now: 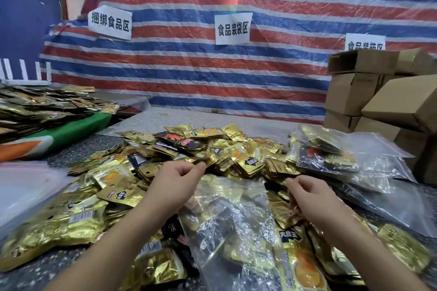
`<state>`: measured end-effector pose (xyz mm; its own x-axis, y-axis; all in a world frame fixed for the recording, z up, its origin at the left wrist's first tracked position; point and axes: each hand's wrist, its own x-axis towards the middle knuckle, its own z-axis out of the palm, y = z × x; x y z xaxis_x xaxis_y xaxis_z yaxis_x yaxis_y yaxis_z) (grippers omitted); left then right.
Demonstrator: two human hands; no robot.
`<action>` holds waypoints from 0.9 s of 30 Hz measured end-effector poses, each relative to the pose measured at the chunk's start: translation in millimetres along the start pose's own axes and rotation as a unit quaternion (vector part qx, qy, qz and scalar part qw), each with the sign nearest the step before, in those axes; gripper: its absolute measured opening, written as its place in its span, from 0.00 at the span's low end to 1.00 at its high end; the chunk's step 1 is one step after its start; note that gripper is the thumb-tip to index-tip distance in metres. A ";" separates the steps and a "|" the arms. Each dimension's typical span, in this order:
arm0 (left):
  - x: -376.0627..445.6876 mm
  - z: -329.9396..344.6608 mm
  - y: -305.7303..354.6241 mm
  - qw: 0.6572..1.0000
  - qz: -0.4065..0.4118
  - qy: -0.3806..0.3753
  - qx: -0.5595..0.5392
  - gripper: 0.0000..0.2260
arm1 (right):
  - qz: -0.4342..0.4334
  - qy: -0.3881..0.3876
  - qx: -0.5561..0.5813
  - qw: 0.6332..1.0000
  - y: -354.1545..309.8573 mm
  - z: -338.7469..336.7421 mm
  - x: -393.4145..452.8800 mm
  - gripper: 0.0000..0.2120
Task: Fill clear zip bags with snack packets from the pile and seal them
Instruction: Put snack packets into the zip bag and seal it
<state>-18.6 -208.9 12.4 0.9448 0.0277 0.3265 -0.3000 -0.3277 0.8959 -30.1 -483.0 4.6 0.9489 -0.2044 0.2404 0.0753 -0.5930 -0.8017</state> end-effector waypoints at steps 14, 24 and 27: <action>-2.5 4.5 -2.2 0.997 0.038 -0.047 0.044 0.21 | -0.116 -0.022 -0.575 0.810 -7.4 19.8 88.9 0.24; -1.6 3.6 -4.1 0.997 0.047 -0.052 0.039 0.21 | -0.211 0.036 -0.544 0.811 7.6 28.8 88.9 0.18; -0.9 3.3 -6.0 0.996 0.056 -0.048 0.050 0.22 | -0.264 0.061 -0.487 0.831 11.0 26.3 79.8 0.14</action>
<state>-17.2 -210.1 5.7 0.9158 -0.1033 0.3881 -0.3942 -0.4166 0.8192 54.5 -485.3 0.6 0.8197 0.2427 0.5188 0.1321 -0.9615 0.2410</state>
